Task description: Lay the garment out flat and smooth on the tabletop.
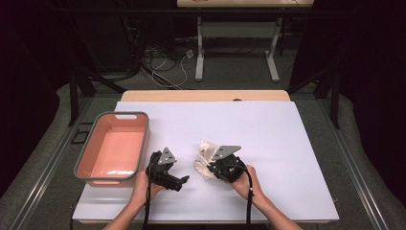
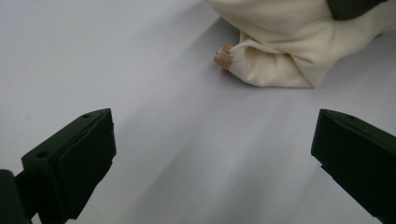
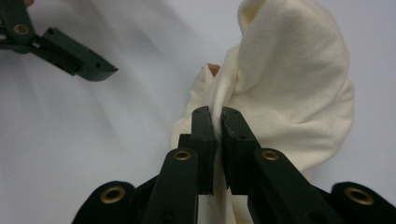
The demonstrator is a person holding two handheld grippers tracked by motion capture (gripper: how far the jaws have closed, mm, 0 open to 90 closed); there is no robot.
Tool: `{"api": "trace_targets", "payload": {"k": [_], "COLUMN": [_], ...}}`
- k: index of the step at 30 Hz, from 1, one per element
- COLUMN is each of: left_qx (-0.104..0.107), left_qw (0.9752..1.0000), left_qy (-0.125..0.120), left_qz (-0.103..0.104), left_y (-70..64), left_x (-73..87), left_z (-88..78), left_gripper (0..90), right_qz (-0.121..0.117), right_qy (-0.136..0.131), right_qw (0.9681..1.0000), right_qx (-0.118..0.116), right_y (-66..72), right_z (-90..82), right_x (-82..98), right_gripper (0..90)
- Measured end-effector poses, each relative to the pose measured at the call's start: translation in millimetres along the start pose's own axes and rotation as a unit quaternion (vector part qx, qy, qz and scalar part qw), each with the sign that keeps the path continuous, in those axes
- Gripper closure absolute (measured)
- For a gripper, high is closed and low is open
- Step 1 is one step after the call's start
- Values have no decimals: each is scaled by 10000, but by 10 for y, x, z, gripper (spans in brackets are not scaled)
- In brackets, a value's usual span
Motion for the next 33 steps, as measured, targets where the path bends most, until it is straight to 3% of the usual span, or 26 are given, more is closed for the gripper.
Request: {"api": "trace_targets", "payload": {"k": [1, 11, 20, 27, 29, 33], "left_qx": [-26, -70, -69, 52, -12, -113], "left_qw": [10000, 10000, 10000, 9997, 9994, 9981], "left_qy": [12, -5, -6, -107, -149, -350], "left_qz": [30, 23, 17, 220, 327, 492], "left_y": [9, 19, 2, -155, -202, -296], "left_x": [0, -4, -7, -114, -169, -338], "left_z": [-9, -27, -17, -21, -24, -47], "left_gripper": [0, 0, 0, 5, 30, 161], "right_qz": [-115, -303, -405, -335, -330, -286], "right_qy": [28, -34, 162, 144, 139, 104], "right_qw": [9999, 9992, 9984, 9989, 9990, 9991], "right_qx": [-30, -261, -360, -288, -280, -297], "right_y": [31, 149, 223, 217, 215, 195], "right_z": [-37, -207, -136, -103, -106, -131], "right_x": [30, 187, 310, 298, 292, 264], "right_gripper": [844, 840, 825, 781, 771, 686]}}
Point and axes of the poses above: each handheld gripper's, and its own axes: z roughly forward along the jaws, x roughly out of its underside, y roughly to its left, the point moved 9 cm from there along z, roughly forward along the jaws, and after that the axes turned 13 degrees about x, right-handed, at the moved point
